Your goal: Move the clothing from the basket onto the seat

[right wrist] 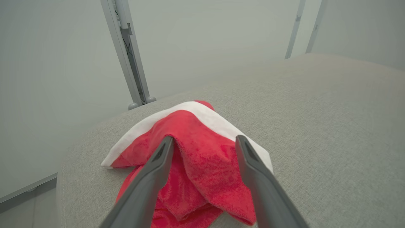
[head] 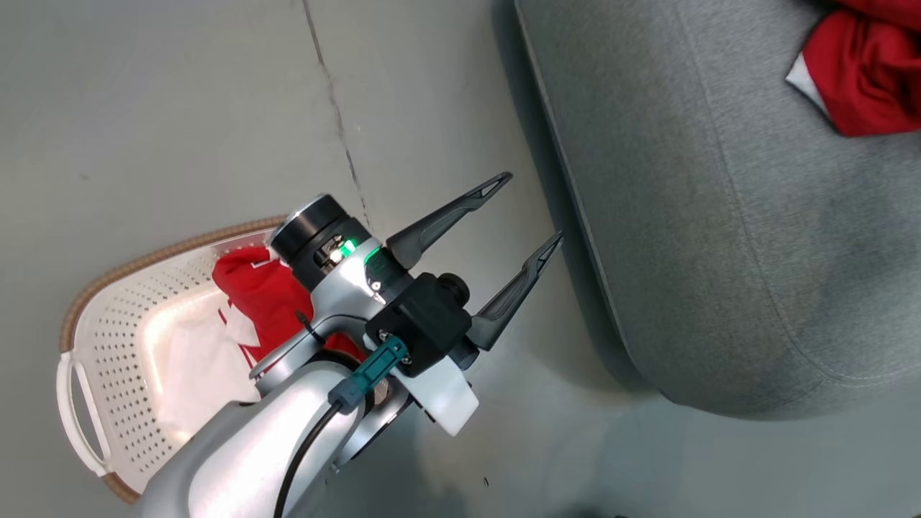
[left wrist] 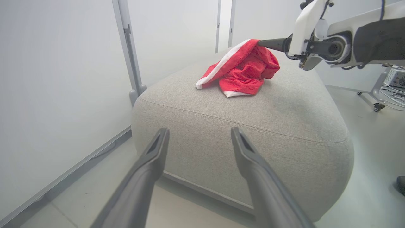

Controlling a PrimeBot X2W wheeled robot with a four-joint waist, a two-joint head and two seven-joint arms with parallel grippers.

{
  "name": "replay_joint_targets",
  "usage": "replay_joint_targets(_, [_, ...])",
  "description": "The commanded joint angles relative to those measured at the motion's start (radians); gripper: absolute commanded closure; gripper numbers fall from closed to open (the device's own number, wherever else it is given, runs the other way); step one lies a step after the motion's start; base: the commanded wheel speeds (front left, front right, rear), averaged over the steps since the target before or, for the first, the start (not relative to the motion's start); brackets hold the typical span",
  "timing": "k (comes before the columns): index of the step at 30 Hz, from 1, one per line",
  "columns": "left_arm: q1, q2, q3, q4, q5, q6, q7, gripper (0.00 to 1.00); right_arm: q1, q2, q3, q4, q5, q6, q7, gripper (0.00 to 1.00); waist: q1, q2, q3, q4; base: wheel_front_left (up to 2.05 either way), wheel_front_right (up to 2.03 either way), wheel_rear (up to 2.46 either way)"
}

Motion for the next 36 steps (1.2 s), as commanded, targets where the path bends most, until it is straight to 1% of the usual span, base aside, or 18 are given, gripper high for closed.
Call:
replay_joint_targets(1, [0.018, 0.003, 0.006, 0.008, -0.010, 0.010, -0.013, 0.00, 0.031, 0.001, 0.009, -0.017, -0.014, 0.000, -0.005, 0.00, 0.0000, 0.0000, -0.042, -0.006, 0.00, 0.00, 0.00])
replay_joint_targets(5, [0.068, -0.003, 0.016, 0.031, -0.036, 0.034, -0.044, 0.00, 0.110, 0.022, 0.054, -0.082, -0.032, 0.000, -0.005, 0.00, 0.0000, 0.0000, -0.115, -0.002, 0.00, 0.00, 0.00])
replay_joint_targets(9, [0.127, -0.013, 0.035, 0.052, -0.070, 0.069, -0.079, 0.00, 0.192, 0.042, 0.099, -0.164, -0.042, 0.000, -0.005, 0.00, 0.0000, 0.0000, -0.189, 0.019, 0.00, 0.00, 0.00])
replay_joint_targets(15, [0.219, -0.014, 0.064, 0.068, -0.107, 0.122, -0.130, 0.00, 0.309, 0.063, 0.165, -0.303, -0.062, 0.000, -0.004, 0.00, 0.0000, 0.0000, -0.280, 0.090, 0.00, 0.00, 0.00])
replay_joint_targets(20, [0.285, -0.019, 0.088, 0.074, -0.135, 0.167, -0.167, 0.00, 0.405, 0.087, 0.188, -0.400, -0.070, 0.000, 0.001, 0.00, 0.0000, 0.0000, -0.337, 0.160, 0.00, 0.00, 0.00])
replay_joint_targets(27, [0.358, -0.023, 0.141, 0.082, -0.174, 0.223, -0.206, 0.00, 0.517, 0.114, 0.237, -0.568, -0.108, 0.000, 0.059, 0.00, 0.0000, 0.0000, -0.404, 0.245, 0.00, 0.00, 0.00])
replay_joint_targets(28, [0.375, -0.019, 0.160, 0.083, -0.184, 0.240, -0.214, 0.00, 0.549, 0.124, 0.251, -0.616, -0.124, 0.000, 0.081, 0.00, 0.0000, 0.0000, -0.423, 0.265, 0.00, 0.00, 0.00])
replay_joint_targets(36, [0.448, 0.002, 0.248, 0.075, -0.225, 0.303, -0.235, 0.00, 0.655, 0.161, 0.295, -0.743, -0.164, 0.000, 0.151, 0.00, 0.0000, 0.0000, -0.489, 0.312, 0.00, 0.00, 0.00])
